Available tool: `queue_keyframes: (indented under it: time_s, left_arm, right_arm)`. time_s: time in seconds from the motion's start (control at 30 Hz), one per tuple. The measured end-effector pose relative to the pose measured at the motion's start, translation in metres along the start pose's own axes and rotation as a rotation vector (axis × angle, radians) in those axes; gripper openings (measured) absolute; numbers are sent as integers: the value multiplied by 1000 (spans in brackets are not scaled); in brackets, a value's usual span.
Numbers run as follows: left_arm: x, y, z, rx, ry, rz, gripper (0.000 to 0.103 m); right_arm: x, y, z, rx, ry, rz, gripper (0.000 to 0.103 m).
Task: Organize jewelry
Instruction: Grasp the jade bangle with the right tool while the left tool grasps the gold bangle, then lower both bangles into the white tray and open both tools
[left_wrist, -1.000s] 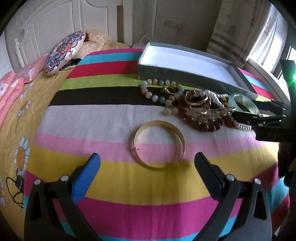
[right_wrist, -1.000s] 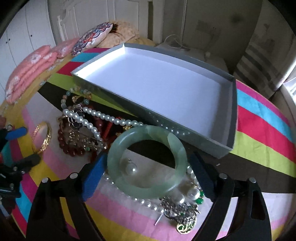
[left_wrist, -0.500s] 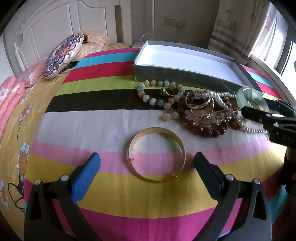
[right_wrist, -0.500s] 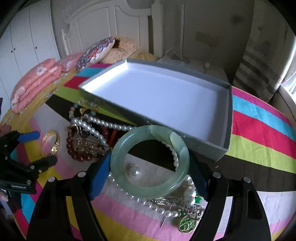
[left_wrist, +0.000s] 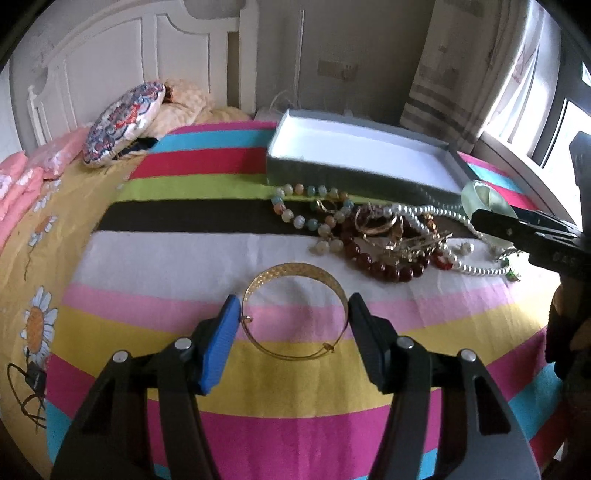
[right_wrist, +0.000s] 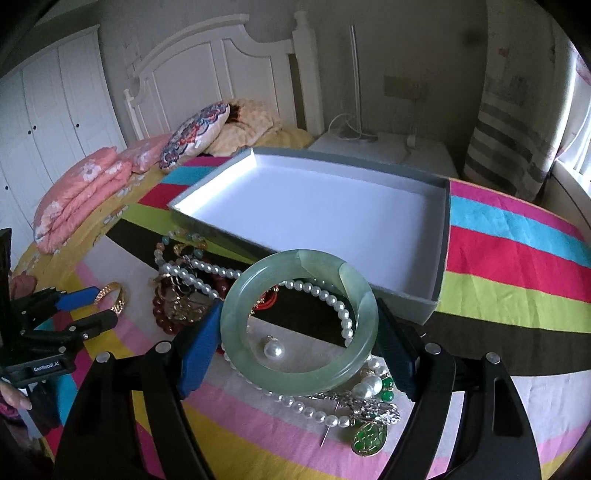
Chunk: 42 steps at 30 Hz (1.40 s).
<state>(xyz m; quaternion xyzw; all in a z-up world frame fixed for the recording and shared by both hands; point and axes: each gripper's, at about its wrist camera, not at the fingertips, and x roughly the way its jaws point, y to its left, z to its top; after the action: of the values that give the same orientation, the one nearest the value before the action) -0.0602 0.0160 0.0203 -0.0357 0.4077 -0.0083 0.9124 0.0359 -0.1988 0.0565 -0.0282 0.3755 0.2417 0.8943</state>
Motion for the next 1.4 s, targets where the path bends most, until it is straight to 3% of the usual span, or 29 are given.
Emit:
queue_keyframes:
  time_s: [0.37, 0.8, 1.03, 1.4]
  left_arm:
    - [-12, -13, 49, 60, -67, -12, 59]
    - [49, -40, 136, 134, -32, -51, 59]
    - [91, -51, 169, 199, 17, -29, 59]
    - [138, -49, 184, 194, 87, -15, 60]
  right_arm:
    - [-14, -14, 20, 1, -56, -39, 77]
    - [15, -41, 59, 22, -36, -70, 77]
    - [45, -50, 75, 22, 17, -91, 77]
    - [77, -56, 72, 36, 133, -135, 77]
